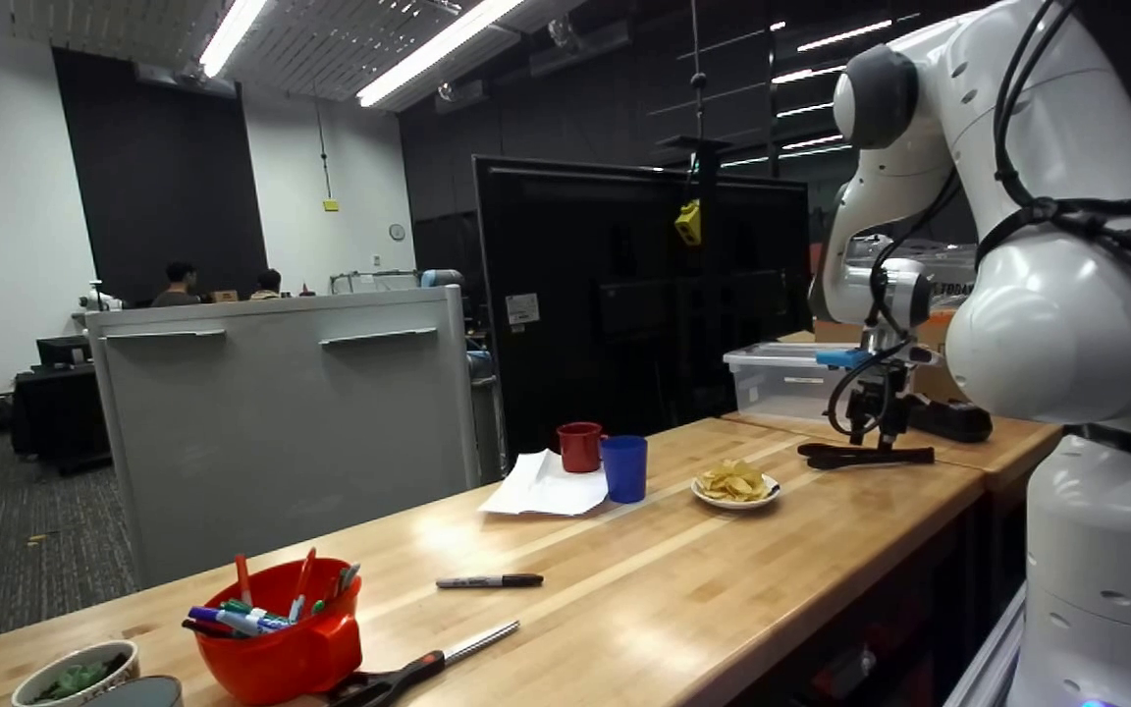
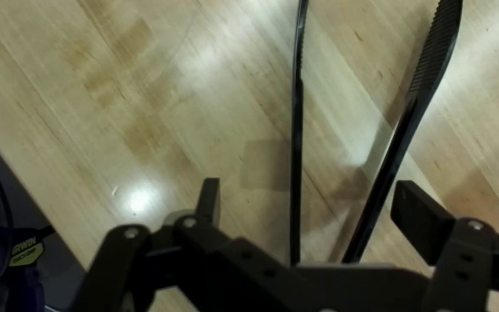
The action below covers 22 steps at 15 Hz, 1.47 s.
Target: Use the black tongs to get some chips from the white plate
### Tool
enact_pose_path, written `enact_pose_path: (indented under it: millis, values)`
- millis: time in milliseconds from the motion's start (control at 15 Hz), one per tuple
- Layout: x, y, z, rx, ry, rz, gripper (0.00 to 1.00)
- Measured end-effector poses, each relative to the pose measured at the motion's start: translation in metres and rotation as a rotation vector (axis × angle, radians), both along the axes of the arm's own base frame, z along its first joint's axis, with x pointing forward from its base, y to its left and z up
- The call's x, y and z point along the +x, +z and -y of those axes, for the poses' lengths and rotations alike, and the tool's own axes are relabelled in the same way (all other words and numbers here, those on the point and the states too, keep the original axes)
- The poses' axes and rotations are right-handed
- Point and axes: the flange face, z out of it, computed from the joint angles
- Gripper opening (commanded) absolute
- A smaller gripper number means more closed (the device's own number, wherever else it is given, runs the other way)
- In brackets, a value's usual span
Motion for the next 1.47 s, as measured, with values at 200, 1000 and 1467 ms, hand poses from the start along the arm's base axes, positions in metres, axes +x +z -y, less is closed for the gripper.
enact_pose_path:
  millis: [200,1000,1467]
  values:
    - [-0.004,-0.005,0.004,0.007,-0.008,-0.010,1.00]
    - [-0.002,-0.006,0.009,0.003,-0.009,-0.011,0.49]
    - [0.007,0.001,0.009,-0.011,0.009,0.005,0.50]
